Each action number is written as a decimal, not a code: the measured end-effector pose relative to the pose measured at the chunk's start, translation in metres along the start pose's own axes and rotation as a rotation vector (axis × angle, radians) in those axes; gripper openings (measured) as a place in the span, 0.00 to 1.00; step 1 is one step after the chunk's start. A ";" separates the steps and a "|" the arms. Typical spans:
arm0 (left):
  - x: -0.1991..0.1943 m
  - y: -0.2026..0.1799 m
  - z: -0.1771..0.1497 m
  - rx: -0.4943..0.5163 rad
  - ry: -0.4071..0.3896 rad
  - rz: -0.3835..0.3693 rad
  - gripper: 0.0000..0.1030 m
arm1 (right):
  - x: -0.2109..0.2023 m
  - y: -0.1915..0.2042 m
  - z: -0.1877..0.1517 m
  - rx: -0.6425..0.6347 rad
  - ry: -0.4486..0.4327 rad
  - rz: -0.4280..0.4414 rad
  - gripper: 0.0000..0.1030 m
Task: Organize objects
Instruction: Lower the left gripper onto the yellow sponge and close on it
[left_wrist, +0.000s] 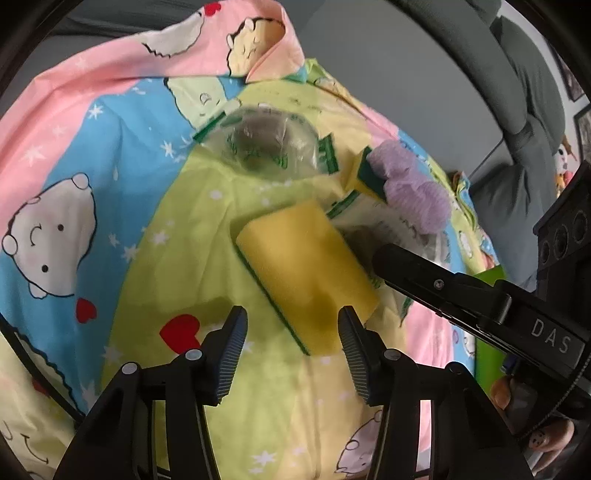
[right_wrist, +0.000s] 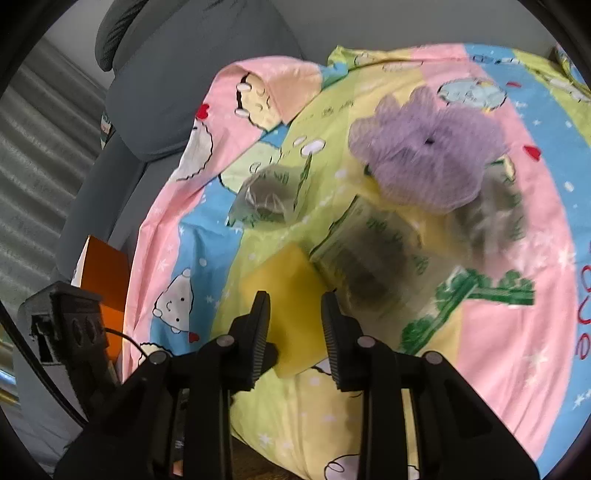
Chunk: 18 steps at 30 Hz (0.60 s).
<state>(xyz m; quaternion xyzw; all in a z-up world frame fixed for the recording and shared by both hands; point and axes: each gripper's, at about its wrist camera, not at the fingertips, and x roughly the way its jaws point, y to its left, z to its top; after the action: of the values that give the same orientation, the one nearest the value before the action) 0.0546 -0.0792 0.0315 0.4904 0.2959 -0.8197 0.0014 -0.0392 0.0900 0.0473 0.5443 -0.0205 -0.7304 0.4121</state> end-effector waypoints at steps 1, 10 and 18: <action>0.002 -0.001 0.000 -0.001 0.005 -0.003 0.51 | 0.003 -0.001 0.000 0.004 0.007 -0.010 0.27; 0.010 -0.003 0.000 -0.008 0.027 -0.027 0.51 | 0.019 -0.013 0.000 0.045 0.048 -0.037 0.27; 0.009 0.001 0.003 -0.026 0.030 -0.037 0.51 | 0.019 -0.022 0.004 0.068 0.046 -0.075 0.40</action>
<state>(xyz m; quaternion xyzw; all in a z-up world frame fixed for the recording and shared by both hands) 0.0481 -0.0789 0.0242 0.4971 0.3158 -0.8081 -0.0120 -0.0561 0.0908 0.0231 0.5751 -0.0152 -0.7315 0.3660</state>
